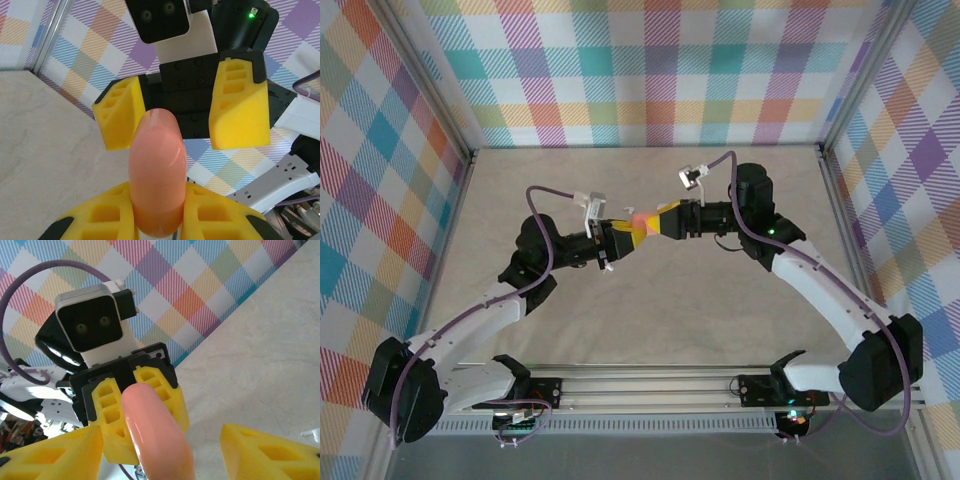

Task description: Insert the wireless bluetooth earbuds into the charging case

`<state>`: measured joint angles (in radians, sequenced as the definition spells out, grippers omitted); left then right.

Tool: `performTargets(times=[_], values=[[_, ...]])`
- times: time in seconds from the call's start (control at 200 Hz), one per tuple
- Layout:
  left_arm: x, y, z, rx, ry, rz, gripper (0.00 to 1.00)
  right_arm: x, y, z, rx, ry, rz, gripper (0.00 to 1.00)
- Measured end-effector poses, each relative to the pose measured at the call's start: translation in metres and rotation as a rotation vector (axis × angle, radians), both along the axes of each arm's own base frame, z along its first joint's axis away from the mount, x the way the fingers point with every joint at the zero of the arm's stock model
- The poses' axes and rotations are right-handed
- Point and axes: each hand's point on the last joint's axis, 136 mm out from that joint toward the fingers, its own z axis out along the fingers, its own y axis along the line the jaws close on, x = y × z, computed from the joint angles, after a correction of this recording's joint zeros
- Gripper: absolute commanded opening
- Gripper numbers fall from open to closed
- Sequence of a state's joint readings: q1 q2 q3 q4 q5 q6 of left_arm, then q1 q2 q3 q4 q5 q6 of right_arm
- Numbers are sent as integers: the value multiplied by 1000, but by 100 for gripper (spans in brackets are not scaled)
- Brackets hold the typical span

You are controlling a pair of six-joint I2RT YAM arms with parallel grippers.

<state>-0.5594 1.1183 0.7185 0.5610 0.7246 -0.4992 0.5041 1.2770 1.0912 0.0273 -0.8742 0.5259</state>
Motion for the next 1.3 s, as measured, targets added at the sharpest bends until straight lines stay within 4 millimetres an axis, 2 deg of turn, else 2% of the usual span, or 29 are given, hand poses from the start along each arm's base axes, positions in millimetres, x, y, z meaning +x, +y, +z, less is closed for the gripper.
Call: performTargets(times=[0.08, 0.15, 0.235, 0.39, 0.54, 0.58, 0.66, 0.76, 0.85, 0.98, 1.07, 1.12, 1.21, 1.3], values=[[2, -1, 0, -9, 9, -1, 0, -1, 1, -3, 2, 19, 16, 62], [4, -3, -1, -14, 27, -7, 0, -3, 2, -6, 3, 25, 26, 58], [6, -6, -1, -20, 42, -17, 0, -4, 2, -9, 4, 32, 33, 49], [5, -7, 2, -27, 51, -30, 0, -4, 2, -8, 10, 23, 46, 23], [4, -6, 4, -32, 67, -43, 0, -5, 2, -8, 12, 9, 52, 14], [4, -6, 4, -32, 67, -43, 8, -5, 2, -8, 11, 6, 52, 12], [4, -6, 3, -29, 65, -38, 37, -4, 2, -8, 9, 6, 47, 10], [11, -3, -4, 1, 73, 15, 65, 0, 0, -11, -8, 21, 12, 7], [18, 4, -16, 52, 98, 83, 99, 7, -4, -17, -42, 44, -43, 7], [26, 17, -19, 140, 99, 189, 100, 31, -23, -32, -112, 104, -170, 7], [34, 28, -20, 202, 98, 274, 100, 54, -40, -41, -150, 147, -248, 9], [39, 34, -27, 239, 111, 317, 100, 68, -49, -49, -170, 180, -285, 10], [44, 46, -48, 320, 156, 388, 100, 96, -66, -76, -212, 273, -343, 10], [48, 58, -68, 401, 197, 456, 100, 123, -85, -123, -258, 405, -401, 8]])
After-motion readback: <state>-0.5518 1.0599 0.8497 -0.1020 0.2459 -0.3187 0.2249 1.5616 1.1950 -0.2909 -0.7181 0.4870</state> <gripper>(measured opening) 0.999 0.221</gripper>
